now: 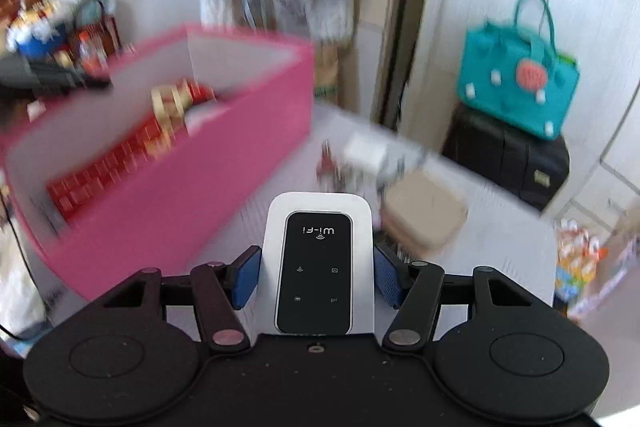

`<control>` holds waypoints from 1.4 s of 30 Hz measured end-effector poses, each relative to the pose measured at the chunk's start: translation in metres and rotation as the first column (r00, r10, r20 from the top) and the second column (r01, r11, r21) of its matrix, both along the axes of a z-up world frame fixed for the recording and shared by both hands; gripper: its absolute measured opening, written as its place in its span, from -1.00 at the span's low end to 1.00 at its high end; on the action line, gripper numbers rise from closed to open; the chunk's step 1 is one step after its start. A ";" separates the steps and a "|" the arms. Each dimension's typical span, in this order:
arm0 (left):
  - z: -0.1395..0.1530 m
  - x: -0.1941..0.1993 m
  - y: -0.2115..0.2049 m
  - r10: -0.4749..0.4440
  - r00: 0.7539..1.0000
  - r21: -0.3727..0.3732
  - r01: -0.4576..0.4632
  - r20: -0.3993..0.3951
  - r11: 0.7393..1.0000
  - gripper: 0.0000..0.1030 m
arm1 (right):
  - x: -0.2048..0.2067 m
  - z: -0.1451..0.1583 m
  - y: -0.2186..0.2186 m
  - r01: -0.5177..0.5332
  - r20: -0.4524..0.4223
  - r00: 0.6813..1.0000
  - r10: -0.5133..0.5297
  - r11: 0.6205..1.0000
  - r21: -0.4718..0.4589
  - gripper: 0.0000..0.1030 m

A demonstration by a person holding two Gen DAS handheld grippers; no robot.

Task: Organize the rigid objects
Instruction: 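Carry the white router into the pink box and open the right gripper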

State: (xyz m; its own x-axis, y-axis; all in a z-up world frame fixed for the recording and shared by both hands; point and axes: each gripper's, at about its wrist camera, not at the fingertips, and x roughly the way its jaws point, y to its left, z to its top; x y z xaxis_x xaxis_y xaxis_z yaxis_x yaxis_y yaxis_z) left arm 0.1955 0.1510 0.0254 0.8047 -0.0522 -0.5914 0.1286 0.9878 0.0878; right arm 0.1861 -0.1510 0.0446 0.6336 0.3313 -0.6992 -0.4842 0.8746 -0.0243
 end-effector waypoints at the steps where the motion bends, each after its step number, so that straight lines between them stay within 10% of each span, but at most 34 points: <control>1: 0.000 0.000 0.000 0.000 1.000 -0.003 0.000 0.000 1.000 -0.87 | 0.001 0.011 0.003 -0.028 0.020 0.999 0.027 0.999 0.018 0.26; 9: 0.000 0.001 0.000 0.000 1.000 0.007 0.000 -0.001 1.000 -0.87 | 0.026 0.065 0.078 -0.399 0.068 0.915 0.397 0.917 0.004 0.26; 18: 0.001 0.002 -0.002 0.000 1.000 0.023 0.000 -0.002 1.000 -0.87 | 0.074 0.001 0.174 -0.606 -0.235 0.790 0.566 0.778 -0.164 0.26; 25: 0.000 0.002 -0.003 -0.003 1.000 0.028 0.003 -0.001 1.000 -0.87 | 0.090 -0.016 0.206 -0.708 -0.393 0.662 0.638 0.705 -0.046 0.26; 34: 0.000 0.002 -0.002 -0.005 1.000 0.026 0.005 -0.001 1.000 -0.87 | 0.091 -0.033 0.235 -0.735 -0.400 0.643 0.654 0.674 -0.080 0.26; 42: 0.000 0.003 -0.001 -0.007 1.000 0.026 0.007 -0.001 1.000 -0.87 | 0.092 -0.005 0.203 -0.652 -0.312 0.725 0.614 0.758 -0.025 0.27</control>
